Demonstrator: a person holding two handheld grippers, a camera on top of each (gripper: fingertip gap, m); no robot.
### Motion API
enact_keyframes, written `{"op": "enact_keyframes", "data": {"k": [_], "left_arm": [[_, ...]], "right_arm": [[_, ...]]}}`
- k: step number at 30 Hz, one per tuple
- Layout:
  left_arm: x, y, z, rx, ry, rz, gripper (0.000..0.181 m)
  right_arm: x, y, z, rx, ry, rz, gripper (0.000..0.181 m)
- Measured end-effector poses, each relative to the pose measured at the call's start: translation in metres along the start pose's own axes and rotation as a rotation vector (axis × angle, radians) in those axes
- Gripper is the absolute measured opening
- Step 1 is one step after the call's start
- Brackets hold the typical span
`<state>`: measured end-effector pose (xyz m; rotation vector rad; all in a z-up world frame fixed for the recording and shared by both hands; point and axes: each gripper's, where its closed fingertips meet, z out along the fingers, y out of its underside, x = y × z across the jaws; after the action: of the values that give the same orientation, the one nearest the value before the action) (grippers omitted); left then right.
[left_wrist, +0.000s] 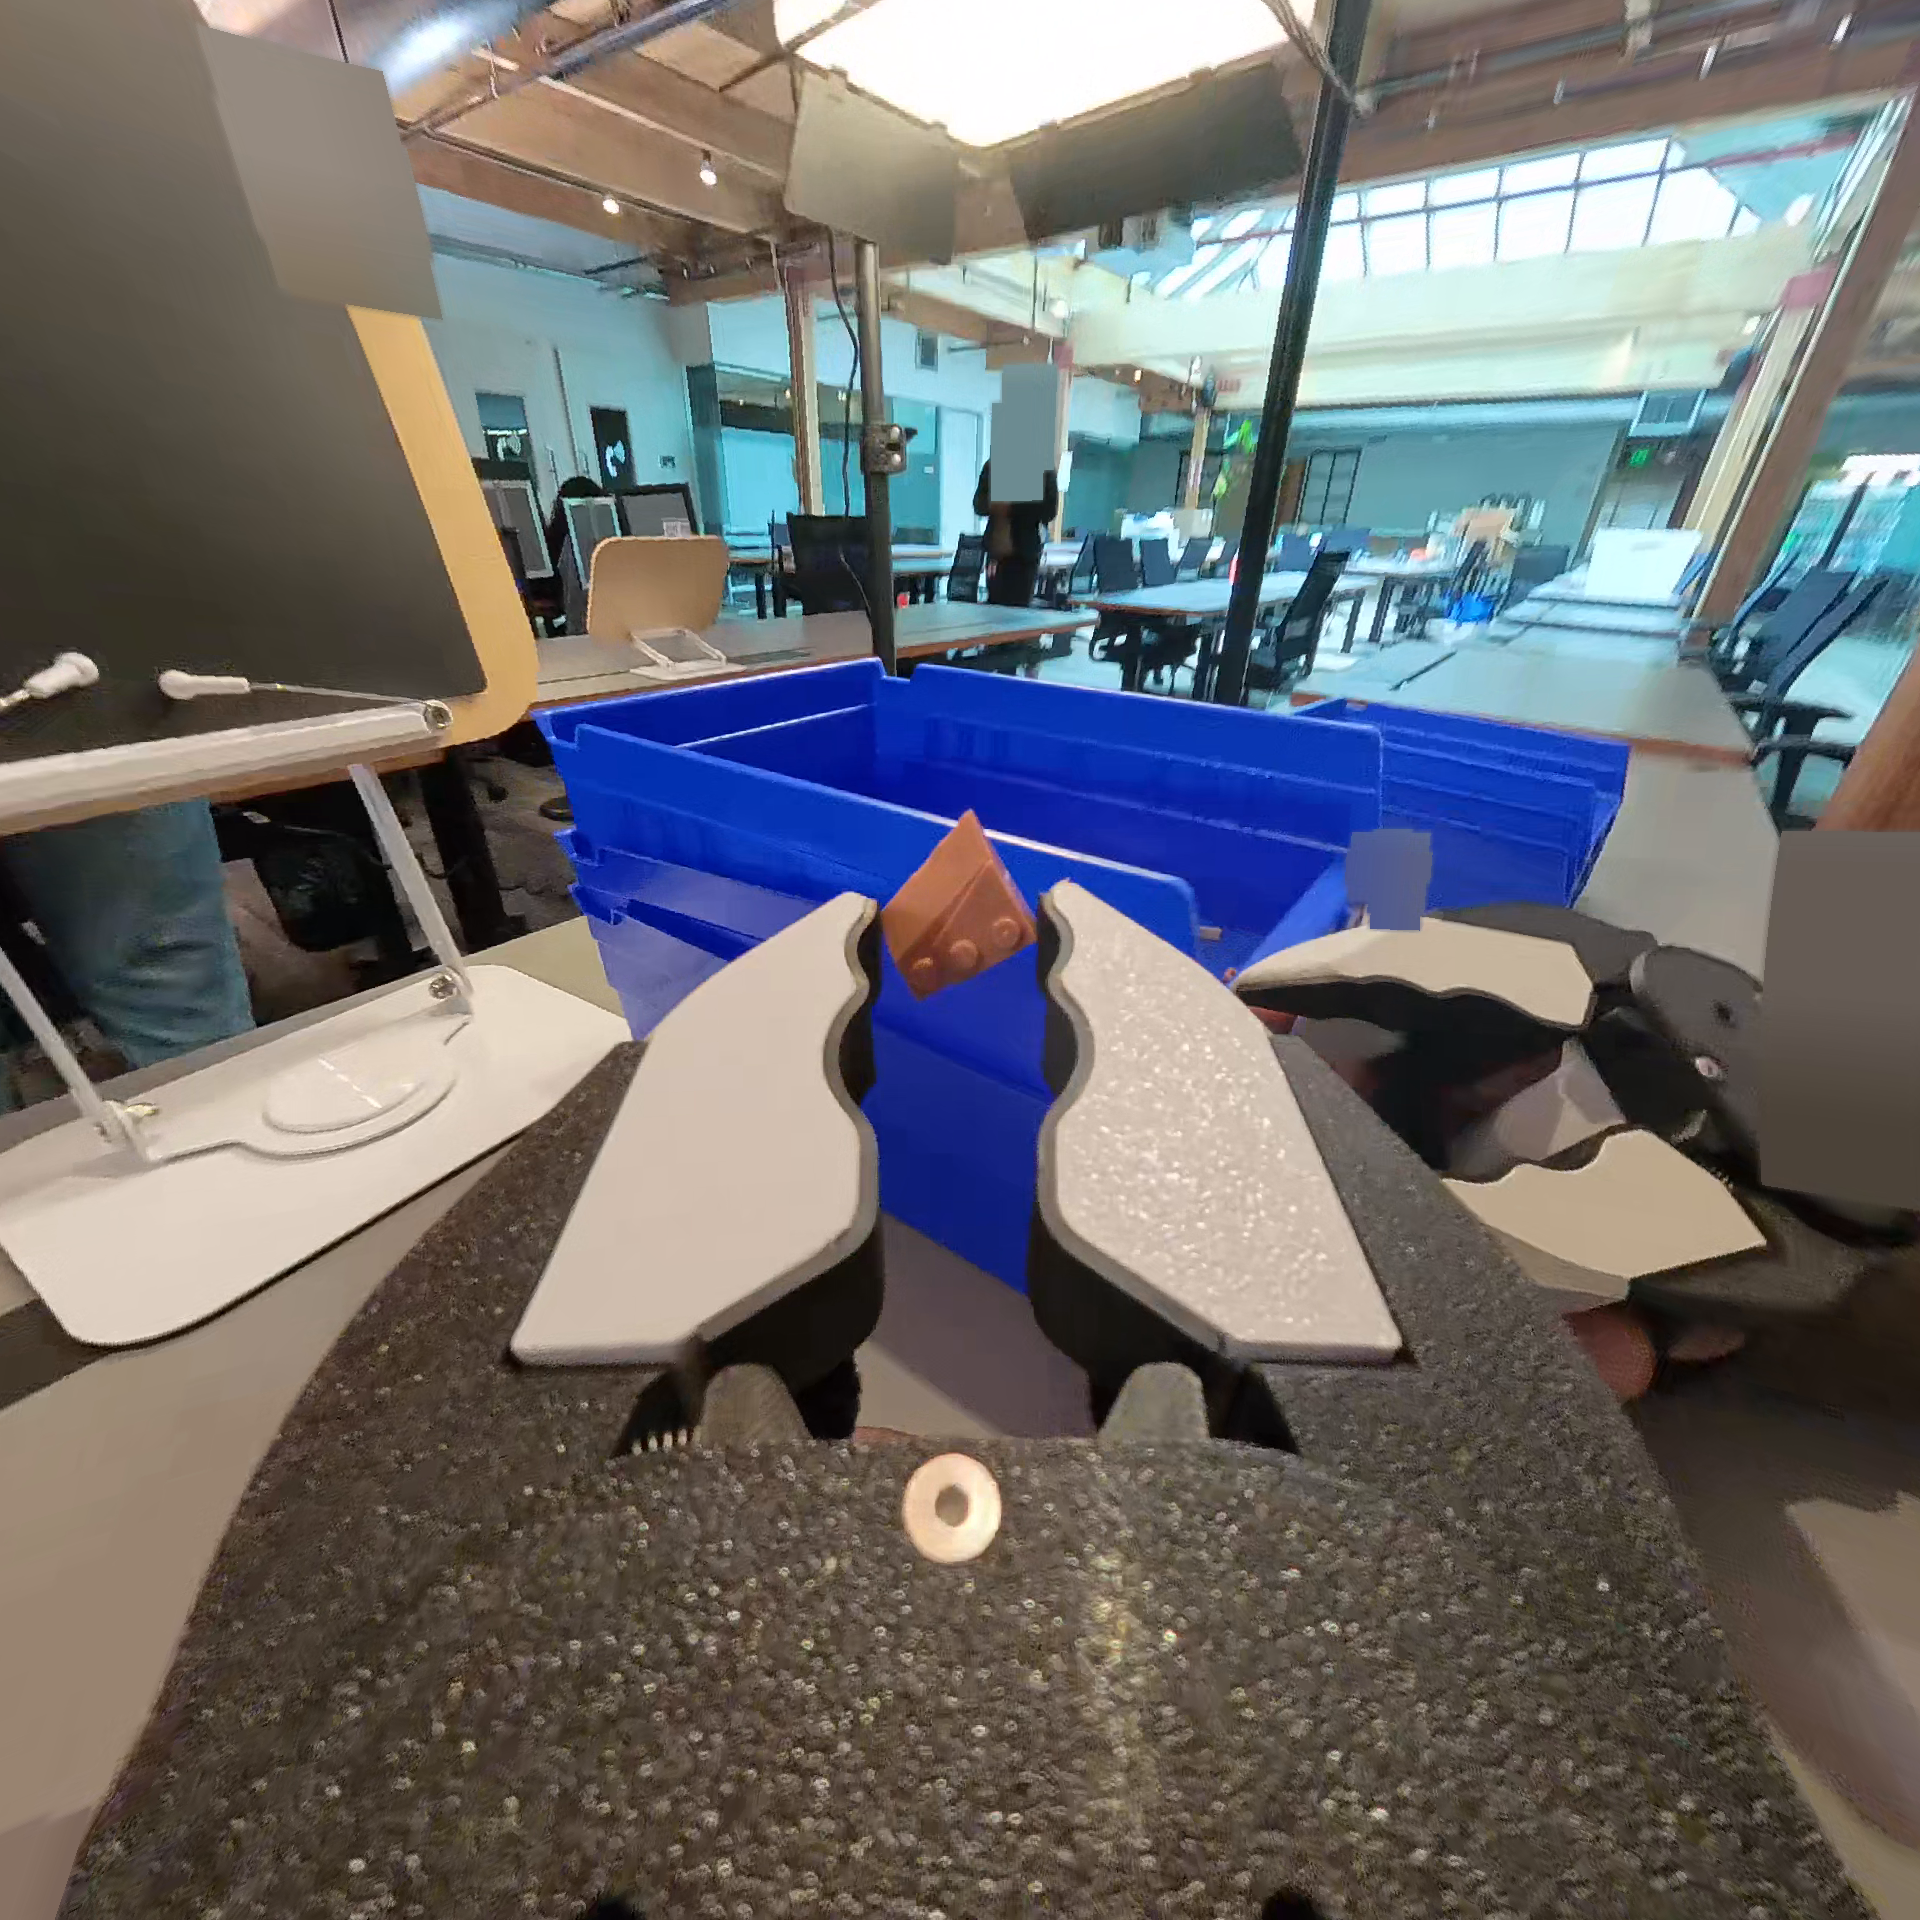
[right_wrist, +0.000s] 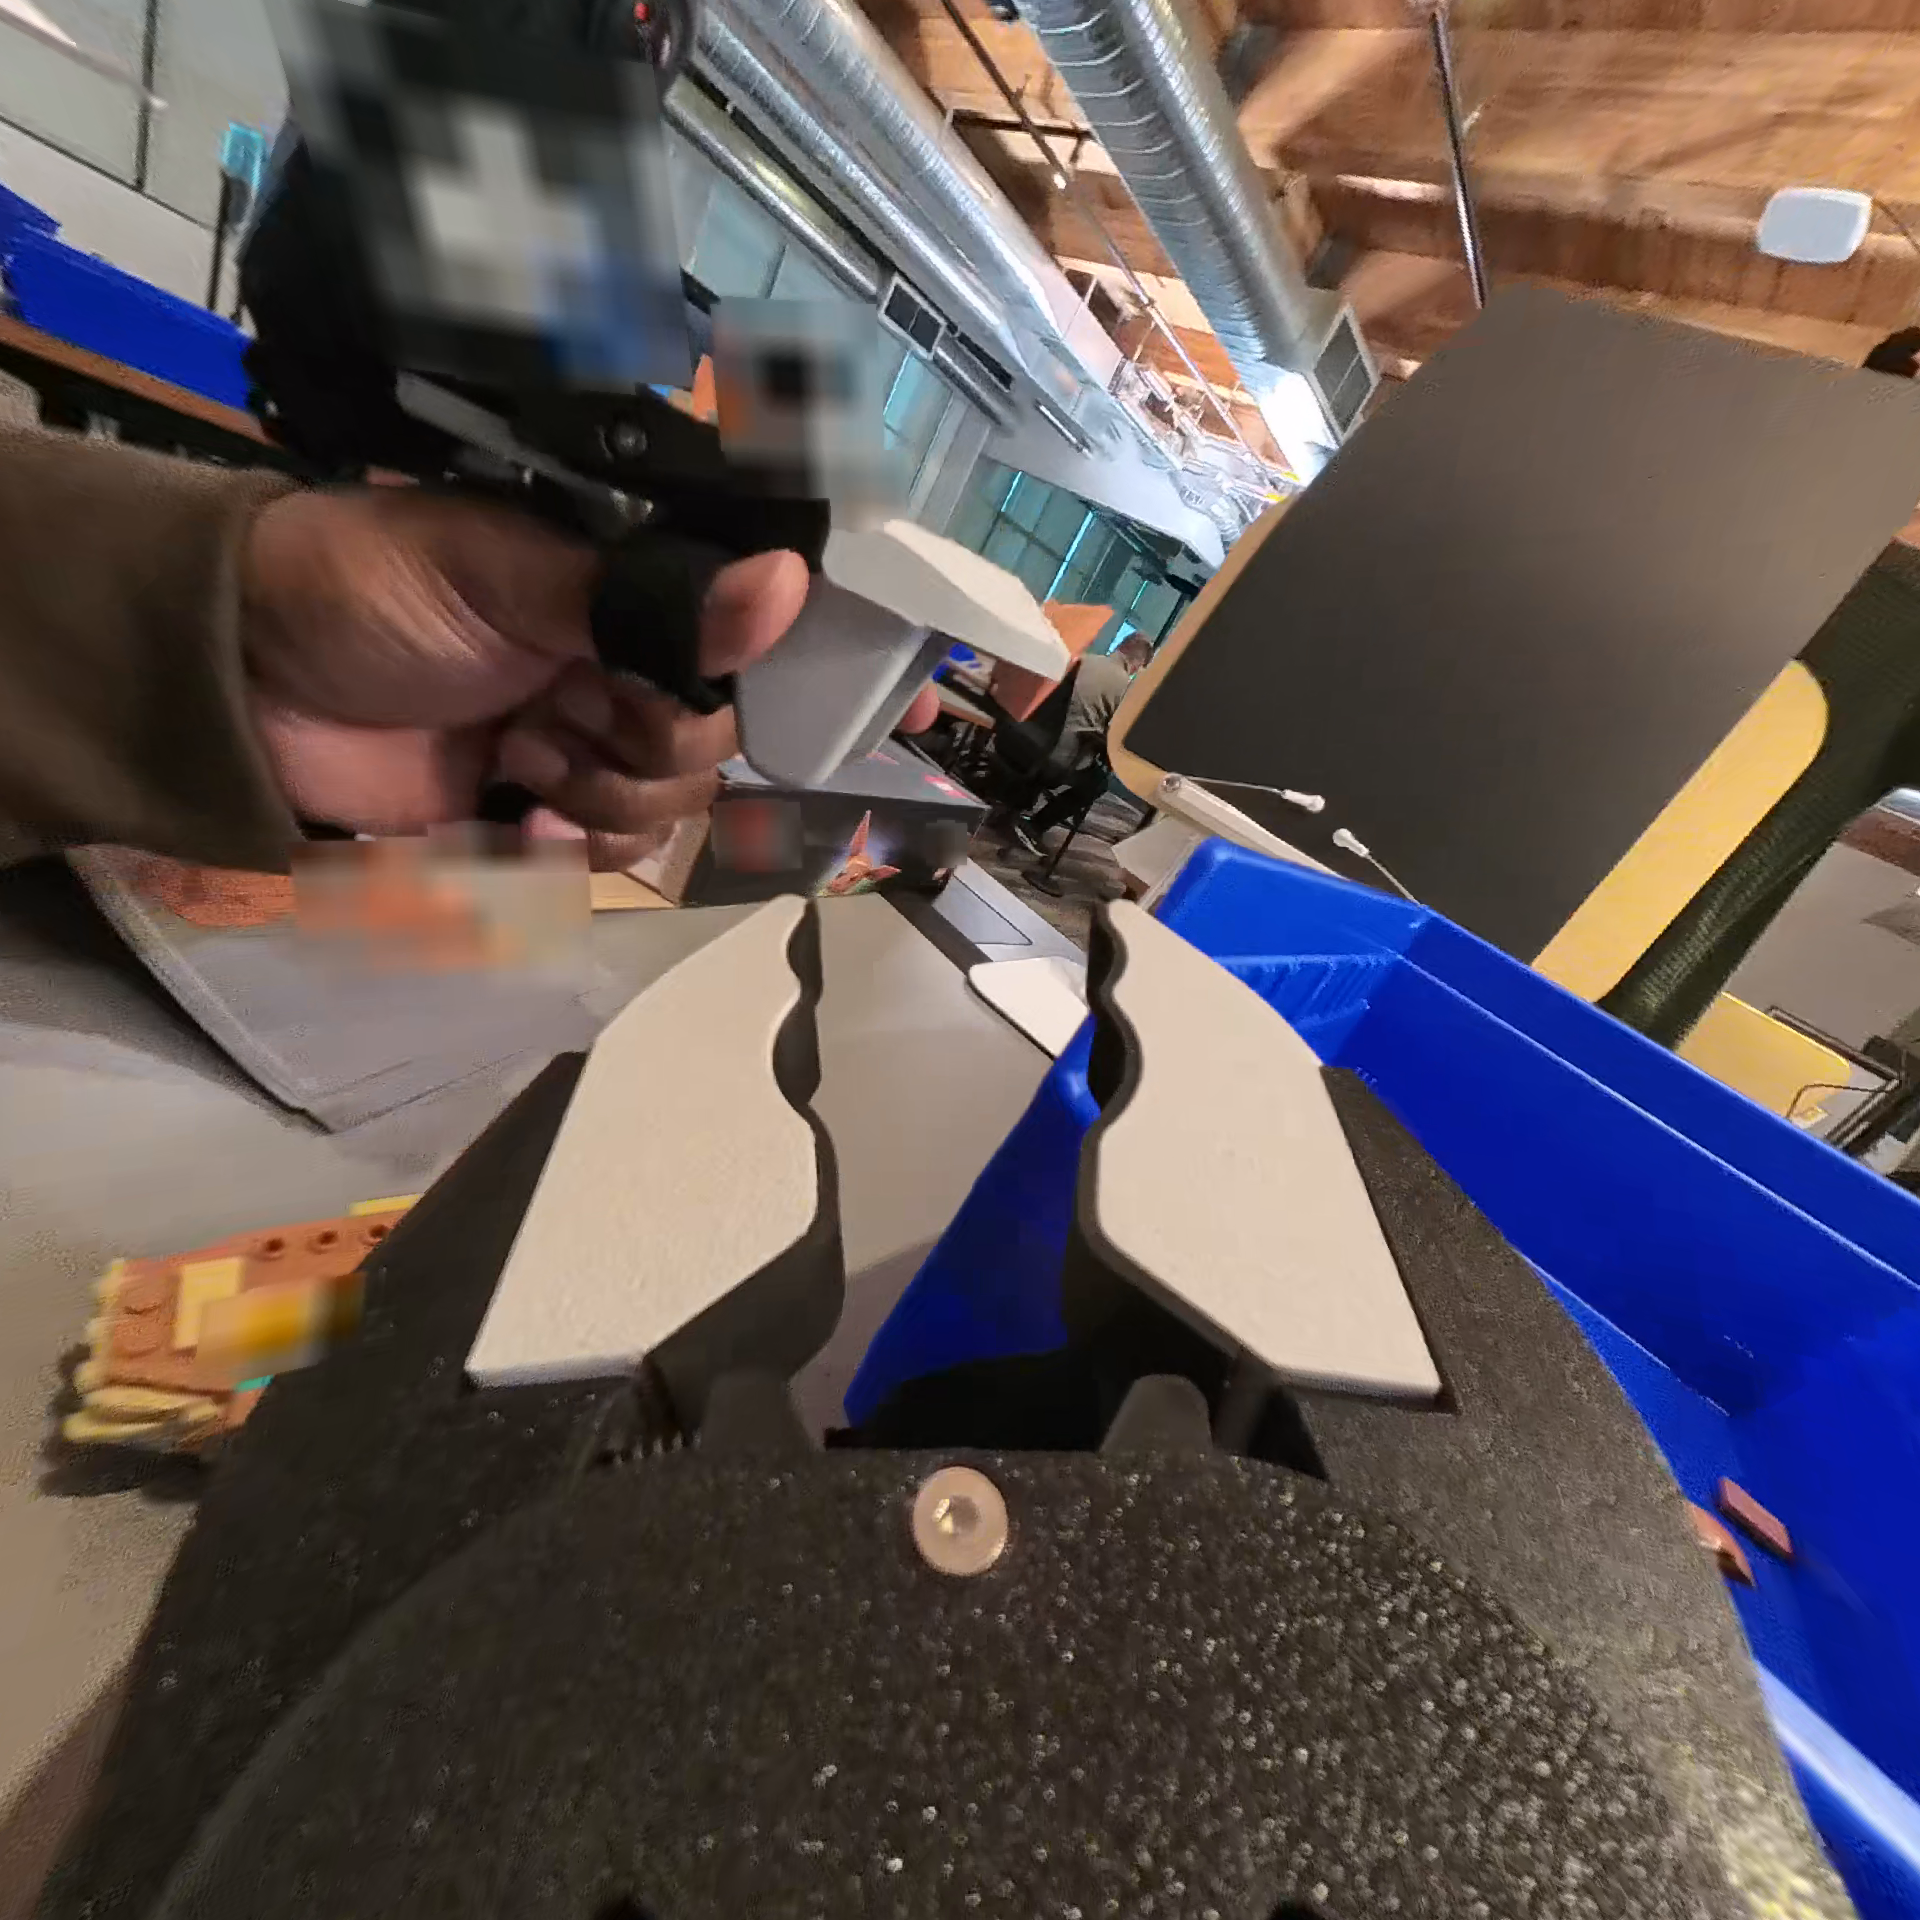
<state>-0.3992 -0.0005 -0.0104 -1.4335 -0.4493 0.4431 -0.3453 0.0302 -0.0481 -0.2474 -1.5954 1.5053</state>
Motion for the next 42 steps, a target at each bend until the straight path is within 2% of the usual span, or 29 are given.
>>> {"op": "enact_keyframes", "data": {"k": [3, 6, 10, 15, 20, 26, 36, 42], "left_arm": [[-0.011, 0.014, -0.005, 0.065, -0.037, -0.022, 0.028], [-0.013, 0.030, -0.012, 0.043, -0.068, 0.026, 0.028], [-0.008, 0.047, -0.006, -0.010, -0.034, -0.007, 0.028], [0.006, 0.047, -0.006, -0.044, 0.008, -0.046, 0.028], [0.038, 0.038, -0.009, -0.108, 0.170, -0.128, 0.028], [0.048, 0.057, -0.015, -0.203, 0.283, -0.212, 0.028], [0.038, 0.066, -0.014, -0.183, 0.267, -0.272, 0.028], [0.018, 0.064, -0.013, -0.091, 0.117, -0.195, 0.027]], "right_arm": [[0.002, -0.002, -0.009, 0.086, 0.084, -0.078, 0.047], [-0.019, -0.017, -0.020, 0.136, 0.049, -0.181, 0.043], [-0.034, 0.002, -0.016, 0.030, -0.047, -0.038, 0.045], [-0.018, 0.008, -0.017, 0.001, -0.015, 0.069, 0.044], [-0.013, 0.005, -0.019, -0.003, 0.028, -0.067, 0.043], [-0.017, 0.009, -0.015, -0.030, 0.033, -0.162, 0.044], [-0.020, 0.028, -0.011, -0.113, -0.006, -0.110, 0.043], [-0.027, 0.043, -0.009, -0.180, -0.048, -0.040, 0.042]]}}
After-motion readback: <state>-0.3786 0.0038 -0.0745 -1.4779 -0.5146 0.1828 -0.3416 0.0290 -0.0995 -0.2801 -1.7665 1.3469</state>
